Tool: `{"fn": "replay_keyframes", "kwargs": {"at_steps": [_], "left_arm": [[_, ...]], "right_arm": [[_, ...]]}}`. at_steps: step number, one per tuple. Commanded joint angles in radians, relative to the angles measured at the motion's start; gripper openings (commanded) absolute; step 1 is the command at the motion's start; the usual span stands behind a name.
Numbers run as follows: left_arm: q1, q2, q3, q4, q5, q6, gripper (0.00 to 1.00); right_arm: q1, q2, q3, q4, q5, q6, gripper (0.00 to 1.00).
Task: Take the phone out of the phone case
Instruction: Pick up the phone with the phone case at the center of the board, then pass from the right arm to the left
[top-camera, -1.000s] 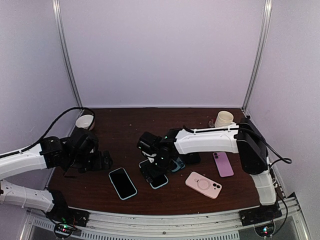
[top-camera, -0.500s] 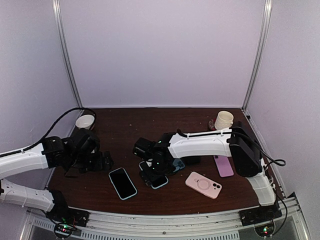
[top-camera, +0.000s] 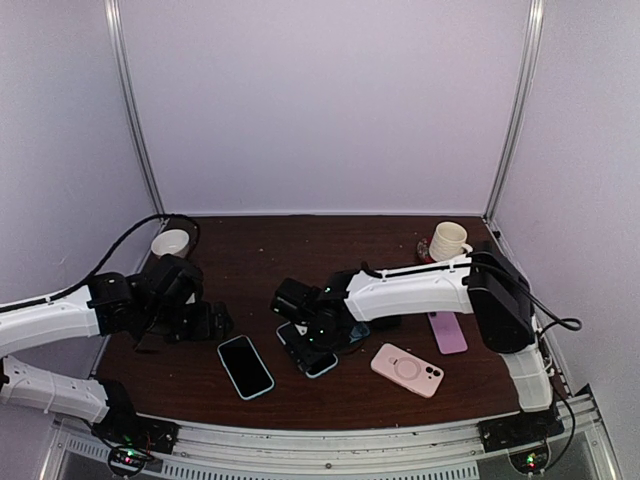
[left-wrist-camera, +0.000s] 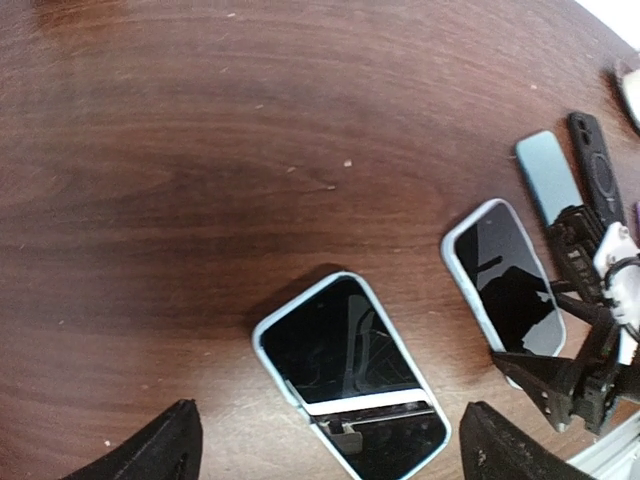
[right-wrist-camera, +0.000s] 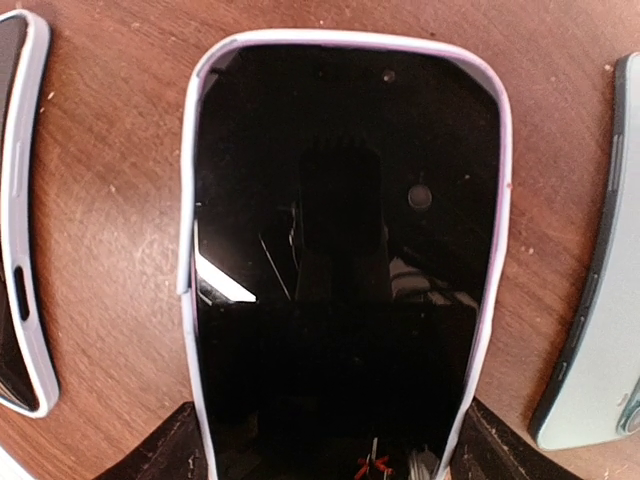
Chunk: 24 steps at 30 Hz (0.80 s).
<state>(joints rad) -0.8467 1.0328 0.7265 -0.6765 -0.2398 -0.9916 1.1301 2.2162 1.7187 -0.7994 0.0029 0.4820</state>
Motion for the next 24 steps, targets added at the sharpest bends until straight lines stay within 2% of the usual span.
{"fn": "replay_keyframes", "kwargs": {"at_steps": [1,9,13,19,24], "left_arm": [[0.002,-0.037,0.030,0.135,0.074,0.143,0.90],[0.003,-0.098,0.074,0.214,0.166,0.313,0.89],[0.009,-0.073,0.134,0.217,0.228,0.355,0.84],[0.043,-0.020,0.190,0.318,0.477,0.352,0.79],[0.043,0.053,0.254,0.358,0.622,0.349,0.75]], "right_arm": [[0.006,-0.134,-0.109,0.143,0.080,-0.066,0.70],[0.005,-0.331,-0.224,0.260,0.172,-0.218,0.69],[0.016,-0.454,-0.326,0.370,0.194,-0.316,0.69],[0.030,-0.643,-0.500,0.561,0.218,-0.466,0.68],[0.039,-0.735,-0.584,0.626,0.214,-0.583,0.69]]}}
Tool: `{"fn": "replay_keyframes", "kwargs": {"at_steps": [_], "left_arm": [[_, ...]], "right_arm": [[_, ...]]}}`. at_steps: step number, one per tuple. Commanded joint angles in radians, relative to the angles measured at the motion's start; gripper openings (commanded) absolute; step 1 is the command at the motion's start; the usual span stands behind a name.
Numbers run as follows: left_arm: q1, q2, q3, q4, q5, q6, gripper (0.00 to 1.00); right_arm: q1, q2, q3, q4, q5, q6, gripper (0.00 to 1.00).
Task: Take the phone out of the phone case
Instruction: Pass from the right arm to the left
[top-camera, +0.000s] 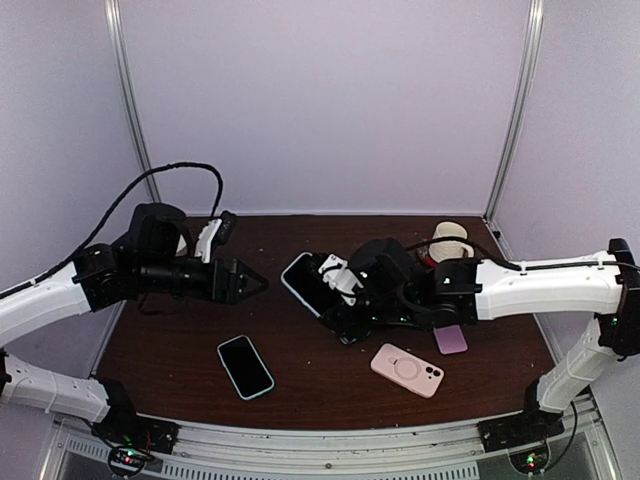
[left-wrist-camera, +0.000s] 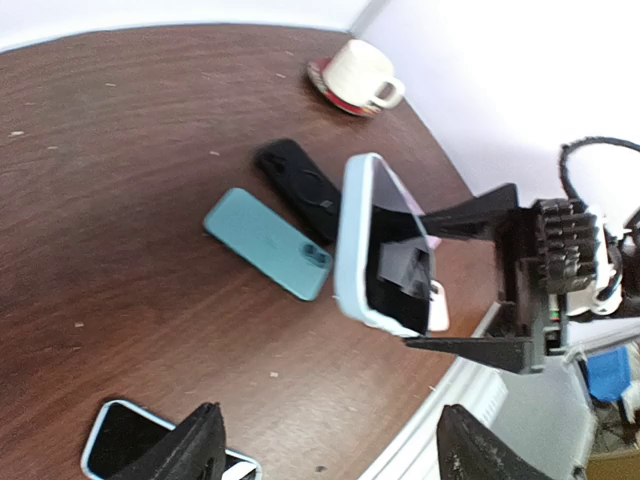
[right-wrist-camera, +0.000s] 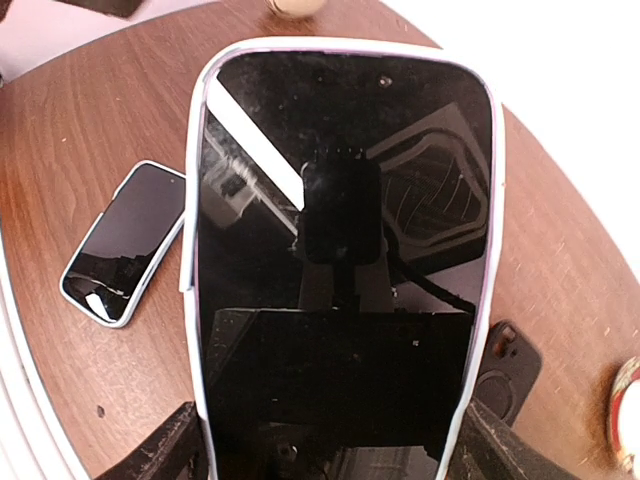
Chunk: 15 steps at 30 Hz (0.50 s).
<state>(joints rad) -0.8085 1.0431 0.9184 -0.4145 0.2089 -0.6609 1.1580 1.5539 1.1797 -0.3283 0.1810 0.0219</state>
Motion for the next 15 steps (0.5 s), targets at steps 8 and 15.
{"fn": "replay_keyframes", "kwargs": {"at_steps": [8,15], "left_arm": [[0.005,0.164,0.147,0.066,0.258,0.045,0.68],[0.005,0.228,0.189,0.076,0.291,0.043,0.56]], "right_arm": [[0.040,-0.167,-0.120,0.229,0.039,-0.211,0.69],[0.057,-0.178,-0.115,0.218,0.056,-0.243,0.69]]}}
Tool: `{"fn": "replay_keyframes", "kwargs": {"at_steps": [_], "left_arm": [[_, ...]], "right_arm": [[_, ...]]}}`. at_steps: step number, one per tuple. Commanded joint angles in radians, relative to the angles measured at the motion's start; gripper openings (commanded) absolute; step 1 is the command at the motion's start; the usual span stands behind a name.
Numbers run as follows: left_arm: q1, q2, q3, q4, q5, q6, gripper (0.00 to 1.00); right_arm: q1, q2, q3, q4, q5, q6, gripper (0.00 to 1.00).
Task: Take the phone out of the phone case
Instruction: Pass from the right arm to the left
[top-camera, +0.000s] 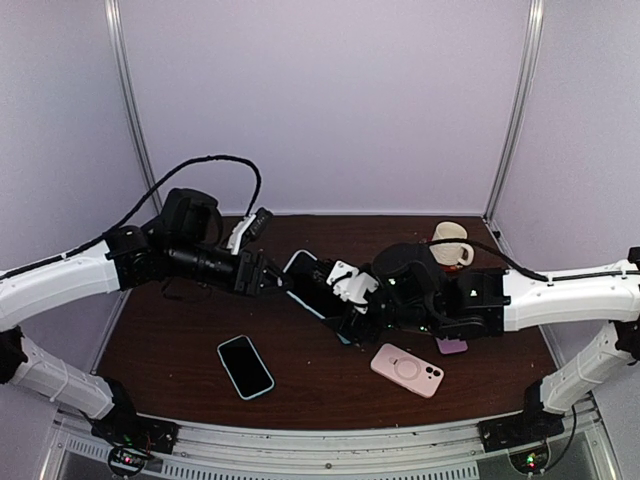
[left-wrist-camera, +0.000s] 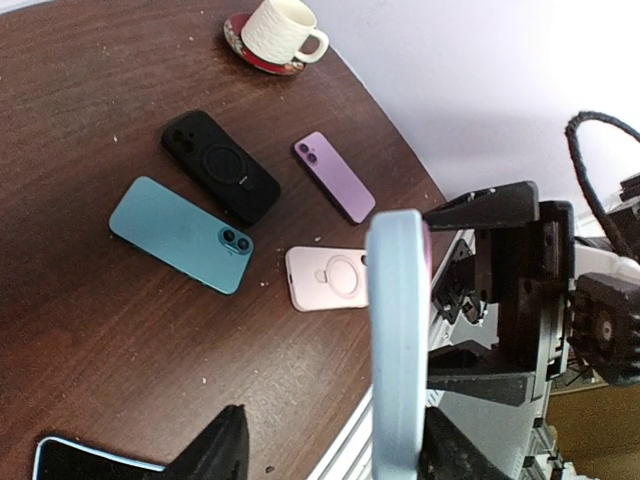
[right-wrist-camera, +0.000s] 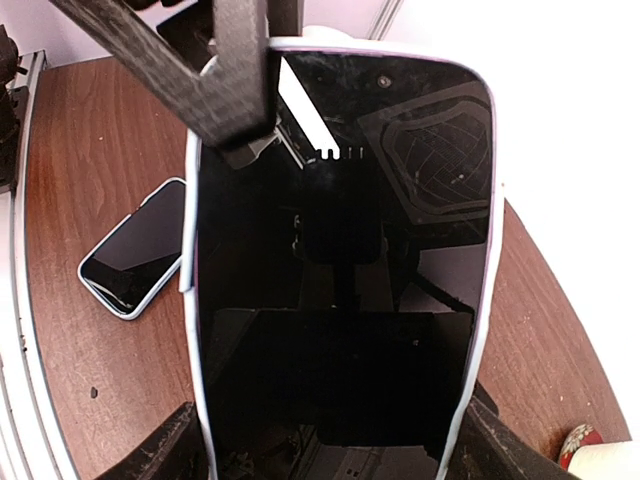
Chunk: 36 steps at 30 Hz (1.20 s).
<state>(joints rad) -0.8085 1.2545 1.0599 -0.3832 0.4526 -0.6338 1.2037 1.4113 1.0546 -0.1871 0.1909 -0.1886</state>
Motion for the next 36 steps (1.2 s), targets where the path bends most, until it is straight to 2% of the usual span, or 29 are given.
{"fn": "replay_keyframes", "kwargs": {"at_steps": [1,10,17,19,20,23,30,36], "left_arm": [[0.005,0.023,0.051,0.044,0.051,0.015,0.54],[0.005,0.054,0.053,0.066,0.090,0.005,0.34],[0.003,0.063,0.042,0.114,0.134,-0.011,0.00],[0.003,0.062,0.040,0.123,0.138,-0.012,0.00],[0.003,0.060,0.040,0.126,0.137,-0.010,0.00],[0.003,0.051,0.047,0.120,0.117,0.023,0.00],[0.003,0.003,0.081,0.083,0.012,0.270,0.00],[0.003,-0.014,0.104,0.084,-0.005,0.512,0.00]], "right_arm": [[0.013,-0.035,0.011,0.074,0.048,-0.033,0.69],[0.019,-0.025,0.020,0.060,0.073,-0.041,0.69],[0.020,-0.022,0.032,0.062,0.083,-0.032,0.70],[0.020,-0.017,0.039,0.056,0.094,-0.022,0.73],[0.021,-0.014,0.046,0.048,0.104,-0.011,0.77],[0.021,-0.007,0.072,-0.004,0.151,0.040,0.99],[0.014,-0.091,0.030,-0.037,0.181,0.087,1.00],[-0.013,-0.231,-0.081,0.036,0.103,0.067,1.00]]}}
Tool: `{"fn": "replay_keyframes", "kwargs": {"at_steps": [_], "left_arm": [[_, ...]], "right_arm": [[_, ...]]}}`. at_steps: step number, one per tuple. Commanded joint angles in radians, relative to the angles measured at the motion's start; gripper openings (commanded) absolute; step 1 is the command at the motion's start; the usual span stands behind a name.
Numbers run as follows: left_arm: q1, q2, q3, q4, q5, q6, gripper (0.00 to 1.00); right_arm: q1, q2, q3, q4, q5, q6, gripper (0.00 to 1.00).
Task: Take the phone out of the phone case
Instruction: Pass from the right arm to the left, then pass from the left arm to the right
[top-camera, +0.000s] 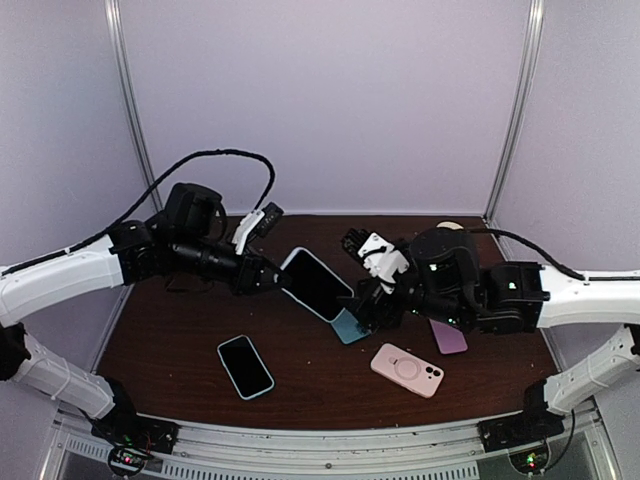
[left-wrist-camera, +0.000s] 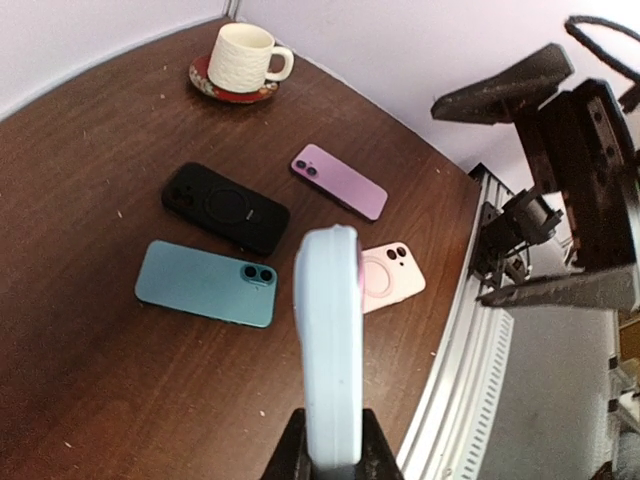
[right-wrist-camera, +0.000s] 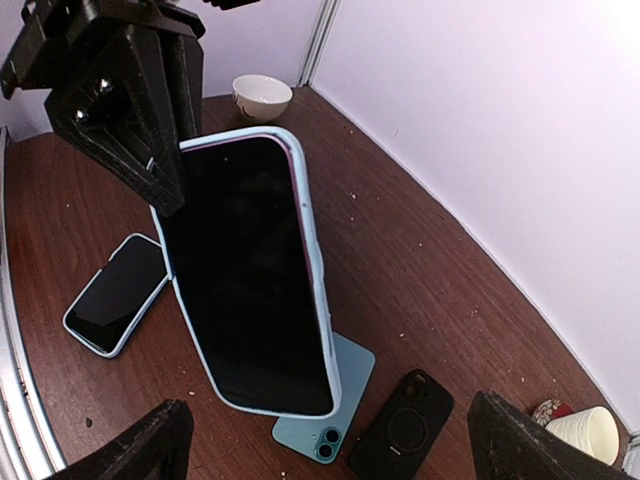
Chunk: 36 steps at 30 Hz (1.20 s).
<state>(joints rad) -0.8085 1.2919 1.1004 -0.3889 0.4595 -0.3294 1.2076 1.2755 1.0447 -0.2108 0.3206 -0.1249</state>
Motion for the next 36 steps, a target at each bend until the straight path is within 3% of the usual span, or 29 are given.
{"fn": "replay_keyframes", "kwargs": {"at_steps": [1,6,14,19,29,36], "left_arm": [[0.003,-0.055,0.063,0.098,-0.010,0.240,0.00],[0.003,-0.073,0.054,0.130,0.027,0.450,0.00],[0.004,-0.155,-0.071,0.255,0.218,0.912,0.00],[0.004,-0.181,-0.110,0.285,0.303,1.080,0.00],[0.005,-0.207,-0.133,0.397,0.398,1.085,0.00],[0.004,-0.235,-0.198,0.628,0.459,0.961,0.00]], "right_arm": [[-0.021,-0.124,-0.102,0.089,-0.031,-0.006,1.00],[-0.035,-0.262,-0.286,0.271,-0.136,-0.127,1.00],[-0.037,-0.410,-0.505,0.522,-0.295,-0.351,1.00],[-0.038,-0.408,-0.528,0.571,-0.373,-0.404,1.00],[-0.038,-0.391,-0.525,0.702,-0.509,-0.442,0.91],[-0.038,-0.366,-0.492,0.719,-0.555,-0.494,0.78]]}}
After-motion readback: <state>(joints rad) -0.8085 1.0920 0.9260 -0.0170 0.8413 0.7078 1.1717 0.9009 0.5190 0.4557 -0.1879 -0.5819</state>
